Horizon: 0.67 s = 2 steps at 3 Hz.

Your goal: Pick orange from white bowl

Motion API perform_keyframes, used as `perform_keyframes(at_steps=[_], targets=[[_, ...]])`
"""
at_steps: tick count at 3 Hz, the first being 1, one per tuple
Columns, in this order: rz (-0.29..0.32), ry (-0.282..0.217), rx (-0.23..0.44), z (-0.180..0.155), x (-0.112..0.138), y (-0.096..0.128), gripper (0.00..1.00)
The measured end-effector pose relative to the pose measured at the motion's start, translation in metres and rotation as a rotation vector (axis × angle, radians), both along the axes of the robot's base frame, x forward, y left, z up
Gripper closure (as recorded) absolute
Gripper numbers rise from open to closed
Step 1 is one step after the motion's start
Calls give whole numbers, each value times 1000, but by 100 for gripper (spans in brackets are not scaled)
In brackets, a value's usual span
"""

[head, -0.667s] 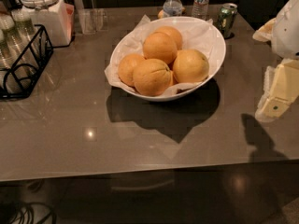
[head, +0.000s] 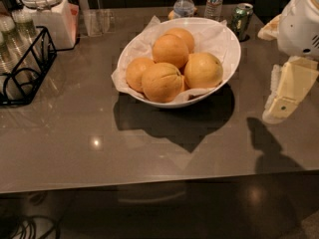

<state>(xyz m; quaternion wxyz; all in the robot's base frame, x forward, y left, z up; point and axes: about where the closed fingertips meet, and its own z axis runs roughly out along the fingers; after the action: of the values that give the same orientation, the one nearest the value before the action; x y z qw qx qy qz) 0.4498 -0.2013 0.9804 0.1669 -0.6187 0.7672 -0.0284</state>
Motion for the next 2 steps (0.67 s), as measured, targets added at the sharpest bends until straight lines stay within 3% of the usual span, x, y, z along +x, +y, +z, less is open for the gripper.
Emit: perform_keyframes(at_steps=[1,2], targets=[[68,42,54,-9,26,33,0],[73,40,61,-10,32,36,0]])
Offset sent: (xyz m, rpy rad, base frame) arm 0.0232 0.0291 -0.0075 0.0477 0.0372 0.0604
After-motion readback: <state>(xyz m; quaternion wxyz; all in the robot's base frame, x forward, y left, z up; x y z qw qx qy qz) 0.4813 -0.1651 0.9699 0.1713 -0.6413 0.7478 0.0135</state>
